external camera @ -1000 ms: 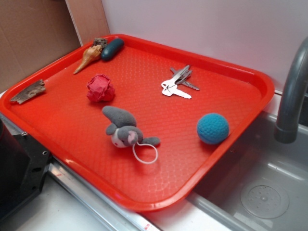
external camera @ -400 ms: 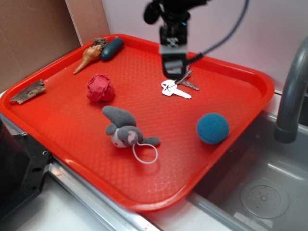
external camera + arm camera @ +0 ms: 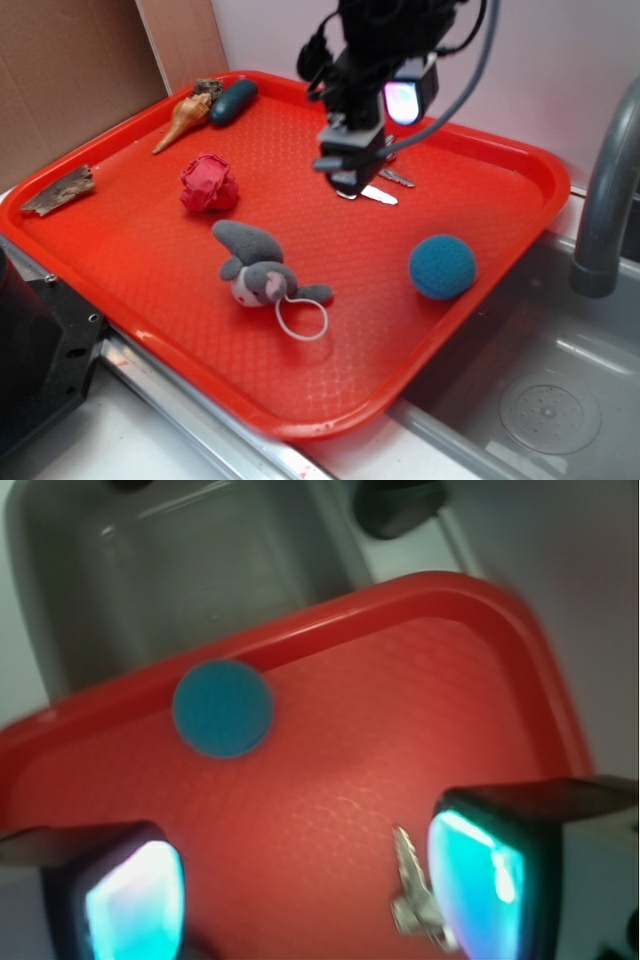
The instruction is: Grab the blue ball.
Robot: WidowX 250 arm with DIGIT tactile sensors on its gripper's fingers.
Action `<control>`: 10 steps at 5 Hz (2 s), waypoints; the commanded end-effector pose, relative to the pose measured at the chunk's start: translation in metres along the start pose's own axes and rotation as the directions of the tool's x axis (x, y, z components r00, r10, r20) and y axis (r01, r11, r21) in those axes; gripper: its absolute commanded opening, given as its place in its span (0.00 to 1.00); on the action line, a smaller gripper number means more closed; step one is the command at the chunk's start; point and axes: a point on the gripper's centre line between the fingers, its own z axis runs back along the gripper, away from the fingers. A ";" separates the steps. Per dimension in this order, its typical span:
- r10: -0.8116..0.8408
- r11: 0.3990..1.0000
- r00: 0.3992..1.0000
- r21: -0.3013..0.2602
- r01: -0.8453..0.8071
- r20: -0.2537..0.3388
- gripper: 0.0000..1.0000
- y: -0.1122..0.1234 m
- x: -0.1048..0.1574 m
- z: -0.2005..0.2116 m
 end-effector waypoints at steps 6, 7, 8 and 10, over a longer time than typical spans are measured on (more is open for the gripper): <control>-0.015 1.000 0.998 -0.002 0.015 -0.064 1.00 -0.038 0.036 -0.065; -0.013 1.000 0.999 0.002 0.013 -0.050 0.00 -0.040 0.041 -0.067; 0.000 1.000 1.000 -0.008 0.000 -0.013 0.00 -0.040 0.044 -0.065; 0.214 0.974 0.976 0.083 -0.211 -0.030 0.00 -0.026 0.025 -0.041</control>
